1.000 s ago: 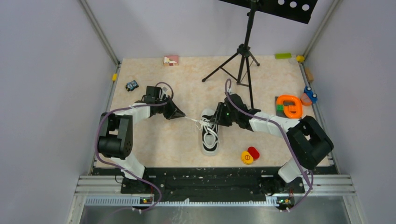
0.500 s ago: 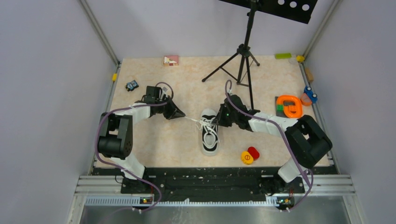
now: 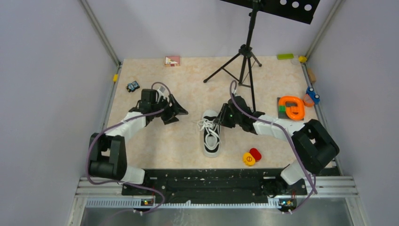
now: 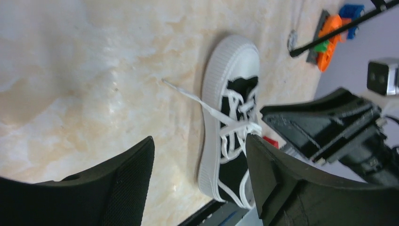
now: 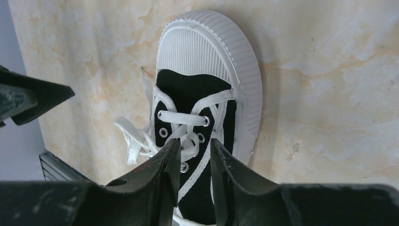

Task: Tie the shoes
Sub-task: Tie the shoelace on the shoe.

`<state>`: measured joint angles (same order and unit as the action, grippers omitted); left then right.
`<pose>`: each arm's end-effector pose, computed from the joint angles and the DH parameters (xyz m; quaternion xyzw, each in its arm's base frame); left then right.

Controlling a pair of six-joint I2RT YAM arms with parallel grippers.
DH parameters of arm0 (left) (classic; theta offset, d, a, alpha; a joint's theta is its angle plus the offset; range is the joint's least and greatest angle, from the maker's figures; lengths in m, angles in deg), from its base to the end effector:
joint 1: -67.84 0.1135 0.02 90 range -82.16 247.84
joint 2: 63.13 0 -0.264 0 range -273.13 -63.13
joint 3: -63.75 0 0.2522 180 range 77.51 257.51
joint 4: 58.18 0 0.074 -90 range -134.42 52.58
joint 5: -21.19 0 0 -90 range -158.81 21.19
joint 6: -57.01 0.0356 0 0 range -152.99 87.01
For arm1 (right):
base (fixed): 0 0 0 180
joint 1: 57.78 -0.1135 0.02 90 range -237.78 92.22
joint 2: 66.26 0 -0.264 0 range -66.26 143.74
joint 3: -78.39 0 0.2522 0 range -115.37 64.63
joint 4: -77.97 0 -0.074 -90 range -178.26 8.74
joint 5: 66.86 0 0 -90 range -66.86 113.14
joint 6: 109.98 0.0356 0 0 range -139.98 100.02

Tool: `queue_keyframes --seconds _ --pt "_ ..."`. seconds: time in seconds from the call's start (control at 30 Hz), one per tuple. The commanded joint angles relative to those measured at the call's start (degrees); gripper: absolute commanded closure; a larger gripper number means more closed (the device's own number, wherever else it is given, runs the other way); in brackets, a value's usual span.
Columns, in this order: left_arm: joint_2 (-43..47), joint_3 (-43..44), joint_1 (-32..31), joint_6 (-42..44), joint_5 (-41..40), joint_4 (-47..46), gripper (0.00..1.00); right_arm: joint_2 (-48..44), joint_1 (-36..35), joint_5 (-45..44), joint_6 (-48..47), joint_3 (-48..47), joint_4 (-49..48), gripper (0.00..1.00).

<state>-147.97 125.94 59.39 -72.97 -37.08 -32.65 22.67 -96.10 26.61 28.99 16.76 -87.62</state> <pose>0.2925 -0.0624 0.2016 -0.1502 0.8913 -0.3737 0.2084 0.2505 0.2007 0.1889 0.0723 0.9093 0.3022 0.2768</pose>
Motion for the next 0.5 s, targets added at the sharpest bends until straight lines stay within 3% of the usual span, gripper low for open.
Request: queue_keyframes --seconds 0.0,0.17,0.47 --pt "4.62 -6.45 -3.44 -2.91 7.11 -8.45 0.27 -3.87 0.53 -2.89 0.03 0.15 -0.73 0.69" --pt "3.83 -11.33 -7.74 -9.71 9.73 -20.82 0.34 -5.33 0.54 -3.29 -0.03 1.78 -0.73 0.69" --pt "-3.68 -7.90 -10.77 -11.13 8.39 -24.03 0.49 -6.35 0.62 -3.29 -0.29 1.45 1.77 0.69"
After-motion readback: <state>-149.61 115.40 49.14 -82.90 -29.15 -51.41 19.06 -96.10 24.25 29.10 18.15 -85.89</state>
